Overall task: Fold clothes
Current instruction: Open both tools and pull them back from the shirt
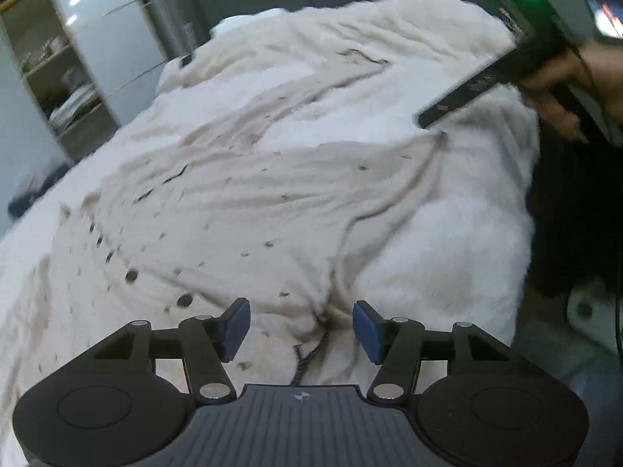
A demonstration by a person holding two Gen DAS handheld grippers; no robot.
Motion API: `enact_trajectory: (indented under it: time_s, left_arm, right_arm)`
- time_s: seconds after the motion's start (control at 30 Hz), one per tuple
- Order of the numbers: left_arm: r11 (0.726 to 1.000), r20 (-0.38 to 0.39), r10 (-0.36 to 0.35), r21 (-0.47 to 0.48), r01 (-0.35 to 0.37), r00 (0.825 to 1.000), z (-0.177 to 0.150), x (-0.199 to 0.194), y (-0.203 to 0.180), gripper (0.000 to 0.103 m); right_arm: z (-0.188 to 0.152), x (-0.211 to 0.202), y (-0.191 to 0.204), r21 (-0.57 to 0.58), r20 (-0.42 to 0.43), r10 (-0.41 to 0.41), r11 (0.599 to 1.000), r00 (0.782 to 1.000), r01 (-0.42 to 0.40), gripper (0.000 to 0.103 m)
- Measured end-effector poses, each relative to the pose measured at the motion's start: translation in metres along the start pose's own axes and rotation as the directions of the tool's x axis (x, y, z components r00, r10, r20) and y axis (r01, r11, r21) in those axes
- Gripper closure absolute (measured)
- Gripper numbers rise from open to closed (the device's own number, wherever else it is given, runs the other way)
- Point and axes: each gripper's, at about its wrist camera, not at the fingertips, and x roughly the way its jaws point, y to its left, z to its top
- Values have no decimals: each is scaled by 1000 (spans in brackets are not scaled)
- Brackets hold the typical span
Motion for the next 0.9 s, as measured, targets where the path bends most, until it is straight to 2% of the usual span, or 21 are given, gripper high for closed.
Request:
enact_trajectory:
  time_s: [0.1,0.13,0.17,0.23,0.33,0.4,0.43,0.47,0.5,0.6,0.77,0.9]
  left_arm:
    - [999,-15,29,-33,-29,999,-2,5,7,50]
    - [999,-19,33,-40,-33,999,-3,5,8,50]
    - [998,-22,33,-43,-34,999,-5,5,8,50]
    - [999,-34,38,-38,-39,999,-7,10,5,50]
    - [998,-52,51,-38,-53,997,-10,20,3,50]
    - [998,-50,52,-45,-54,997,-10,23,3,51]
    - [997,-49,54,-51,-56,997,-9,25,3,52]
    - [997,-47,55,-57,-58,997,-8,27,3,54]
    - [997,-47,59,-56,-61,997,-7,29,3,58]
    - [997,-53,75,-17,-76,996,-4,33,-1,58]
    - [995,-57,89,54,-86,994,-5,30,-10,59]
    - [990,-62,104,98,-98,993,-9,27,-16,59]
  right_arm:
    - [-1,-9,7,-79,34,-5,997,999,8,64]
    - [-4,-11,20,-179,42,-17,984,999,24,60]
    - [-8,-9,31,-260,32,-20,965,999,28,56]
    - [-17,0,47,-373,-19,-27,928,999,18,55]
    - [-25,10,58,-444,-65,-66,896,996,30,57]
    - [-22,9,55,-424,-60,-61,905,996,30,64]
    - [-19,8,54,-405,-56,-52,914,997,25,72]
    - [-17,6,51,-388,-52,-49,921,997,25,84]
    - [-16,6,52,-396,-48,-53,918,997,30,87]
    - [-18,1,54,-435,-34,-76,899,996,54,86]
    - [-25,-6,66,-537,5,-90,840,996,79,82]
    - [-27,-4,68,-553,-5,-99,829,995,80,82]
